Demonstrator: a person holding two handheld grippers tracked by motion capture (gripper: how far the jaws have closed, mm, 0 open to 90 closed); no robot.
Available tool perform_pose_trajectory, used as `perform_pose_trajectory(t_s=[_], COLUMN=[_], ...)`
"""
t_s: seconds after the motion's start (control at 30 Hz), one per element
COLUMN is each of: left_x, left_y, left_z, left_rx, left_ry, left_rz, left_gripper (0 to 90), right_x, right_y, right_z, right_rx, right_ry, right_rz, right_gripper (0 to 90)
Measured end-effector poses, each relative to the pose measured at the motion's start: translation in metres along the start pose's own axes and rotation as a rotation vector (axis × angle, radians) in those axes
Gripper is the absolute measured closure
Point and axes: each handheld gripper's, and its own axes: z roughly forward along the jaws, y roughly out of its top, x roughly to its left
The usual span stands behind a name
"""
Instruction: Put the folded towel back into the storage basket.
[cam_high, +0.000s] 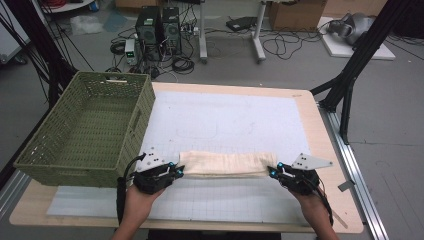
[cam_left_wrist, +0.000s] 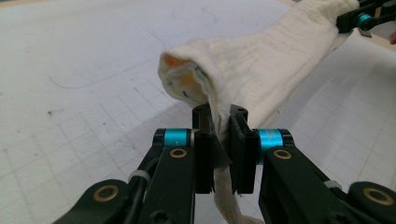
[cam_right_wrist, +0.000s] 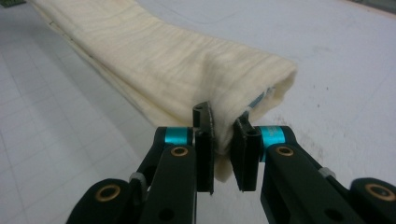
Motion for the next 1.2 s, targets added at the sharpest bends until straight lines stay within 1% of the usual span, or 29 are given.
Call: perform_pose_trajectory(t_s=[0.23, 0.27, 0.3, 0.37, 0.4, 0.43, 0.63, 0.67, 0.77, 0.83, 0.87, 0.9, 0.93, 1.0, 1.03, 1.07, 1.2], left_x=[-0.002, -0.003, -0.003, -0.004, -0.005, -0.005, -0.006, -0.006, -0.006, -0.006, -0.005, -0.005, -0.005, -0.004, -0.003, -0.003, -0.003], left_y=[0.008, 0.010, 0.010, 0.012, 0.014, 0.014, 0.020, 0.021, 0.023, 0.024, 0.025, 0.025, 0.026, 0.026, 0.026, 0.026, 0.026], left_z=[-0.022, -0.028, -0.028, -0.033, -0.038, -0.038, -0.051, -0.054, -0.061, -0.066, -0.069, -0.072, -0.075, -0.081, -0.083, -0.086, -0.094], left_rx=[-0.035, -0.044, -0.044, -0.052, -0.065, -0.065, -0.087, -0.092, -0.099, -0.106, -0.111, -0.115, -0.118, -0.127, -0.129, -0.130, -0.136], left_ry=[0.032, 0.037, 0.037, 0.041, 0.048, 0.048, 0.064, 0.067, 0.074, 0.083, 0.086, 0.091, 0.096, 0.108, 0.112, 0.115, 0.128], left_rz=[0.004, 0.003, 0.003, 0.008, 0.006, 0.006, 0.017, 0.018, 0.021, 0.023, 0.023, 0.025, 0.024, 0.024, 0.025, 0.024, 0.030], left_gripper=[81.7, 81.7, 81.7, 81.7, 81.7, 81.7, 81.8, 81.8, 81.8, 81.8, 81.8, 81.8, 81.8, 81.8, 81.8, 81.8, 81.8], right_x=[-0.005, -0.006, -0.006, -0.007, -0.008, -0.009, -0.012, -0.012, -0.013, -0.014, -0.014, -0.014, -0.013, -0.012, -0.011, -0.011, -0.010], right_y=[0.024, 0.031, 0.031, 0.042, 0.045, 0.049, 0.069, 0.069, 0.078, 0.086, 0.095, 0.095, 0.103, 0.111, 0.115, 0.115, 0.129], right_z=[0.013, 0.016, 0.016, 0.021, 0.022, 0.023, 0.033, 0.033, 0.040, 0.045, 0.050, 0.050, 0.056, 0.062, 0.065, 0.065, 0.076], right_rx=[-0.032, -0.038, -0.038, -0.046, -0.047, -0.054, -0.067, -0.067, -0.077, -0.084, -0.090, -0.090, -0.093, -0.090, -0.093, -0.093, -0.104], right_ry=[0.009, 0.012, 0.012, 0.015, 0.019, 0.022, 0.030, 0.030, 0.035, 0.040, 0.048, 0.048, 0.055, 0.062, 0.064, 0.064, 0.078], right_rz=[-0.042, -0.053, -0.053, -0.072, -0.073, -0.073, -0.099, -0.099, -0.101, -0.109, -0.117, -0.117, -0.126, -0.139, -0.146, -0.146, -0.156], right_gripper=[81.1, 81.1, 81.1, 81.2, 81.2, 81.2, 81.5, 81.5, 81.5, 81.5, 81.5, 81.5, 81.5, 81.5, 81.5, 81.5, 81.5])
